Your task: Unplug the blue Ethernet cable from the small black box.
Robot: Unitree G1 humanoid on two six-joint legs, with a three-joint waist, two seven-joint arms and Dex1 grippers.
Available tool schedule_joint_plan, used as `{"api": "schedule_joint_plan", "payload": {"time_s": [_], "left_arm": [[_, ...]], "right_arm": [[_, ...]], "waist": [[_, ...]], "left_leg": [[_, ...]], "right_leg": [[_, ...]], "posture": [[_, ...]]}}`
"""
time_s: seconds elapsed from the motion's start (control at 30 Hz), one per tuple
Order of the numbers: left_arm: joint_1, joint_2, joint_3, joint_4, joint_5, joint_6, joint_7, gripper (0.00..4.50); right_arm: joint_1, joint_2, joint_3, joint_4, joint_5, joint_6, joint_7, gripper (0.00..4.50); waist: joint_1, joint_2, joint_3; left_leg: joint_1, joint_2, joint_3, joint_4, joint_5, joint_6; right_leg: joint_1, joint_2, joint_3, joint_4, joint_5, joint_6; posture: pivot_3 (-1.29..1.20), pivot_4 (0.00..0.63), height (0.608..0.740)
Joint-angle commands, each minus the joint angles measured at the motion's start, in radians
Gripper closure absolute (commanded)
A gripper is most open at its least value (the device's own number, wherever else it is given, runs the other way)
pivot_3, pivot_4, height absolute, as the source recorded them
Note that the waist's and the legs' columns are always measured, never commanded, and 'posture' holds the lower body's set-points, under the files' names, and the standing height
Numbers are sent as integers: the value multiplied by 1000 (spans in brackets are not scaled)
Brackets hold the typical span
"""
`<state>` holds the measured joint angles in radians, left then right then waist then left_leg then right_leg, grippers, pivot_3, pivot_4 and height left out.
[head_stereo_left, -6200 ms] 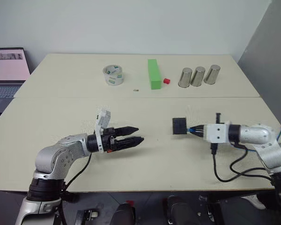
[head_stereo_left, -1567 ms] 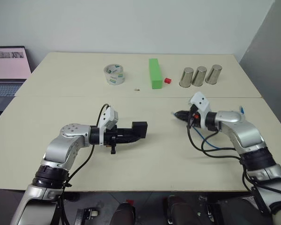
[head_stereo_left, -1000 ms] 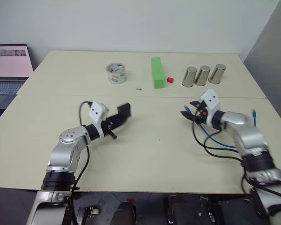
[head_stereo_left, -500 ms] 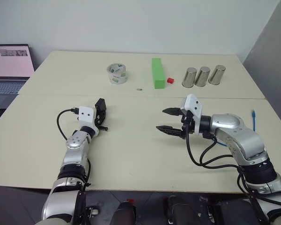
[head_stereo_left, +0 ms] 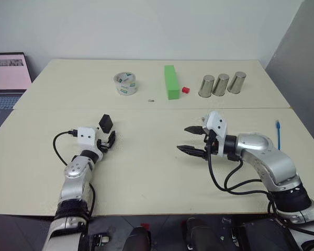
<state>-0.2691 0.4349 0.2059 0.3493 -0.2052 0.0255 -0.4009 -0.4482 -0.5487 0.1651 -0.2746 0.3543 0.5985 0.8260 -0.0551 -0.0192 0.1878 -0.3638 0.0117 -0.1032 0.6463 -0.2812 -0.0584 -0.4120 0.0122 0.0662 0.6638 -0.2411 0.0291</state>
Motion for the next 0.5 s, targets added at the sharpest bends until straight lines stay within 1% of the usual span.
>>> {"api": "schedule_joint_plan", "payload": {"time_s": [0.03, 0.17, 0.33, 0.4, 0.5], "left_arm": [[72, 106, -1, -244, -58, 196, -103, 1019], [87, 229, 35, -354, -130, 293, -231, 1019], [85, 372, 60, -401, -204, 381, -395, 1019], [90, 412, 69, -409, -219, 402, -437, 1019], [91, 437, 78, -425, -229, 415, -461, 1019]], "right_arm": [[41, -48, -97, -41, 29, 0, 1, 742], [88, -123, -162, -33, 49, -18, 48, 742], [109, -210, -248, 20, 58, -39, 93, 742], [113, -239, -265, 37, 58, -45, 113, 742], [107, -262, -271, 60, 54, -55, 127, 742]], "waist": [[1, 0, 0], [11, -1, 1], [12, 0, 1], [10, 0, 1], [8, 0, 1]], "left_leg": [[0, 0, 0, 0, 0, 0], [-1, -1, 0, 0, 0, 0], [1, -1, 1, 1, 0, 0], [1, 0, 2, 1, 0, 0], [0, 0, 2, 0, 0, 0]], "right_leg": [[0, 0, 0, 0, 0, 1], [0, 0, -1, -1, -3, 4], [1, 1, 0, 0, -3, 4], [1, 1, 0, -1, -4, 4], [1, 1, 0, -1, -4, 3]], "posture": [[0, 150, 740], [0, 150, 740], [0, 150, 740], [0, 150, 740], [0, 150, 740]]}}
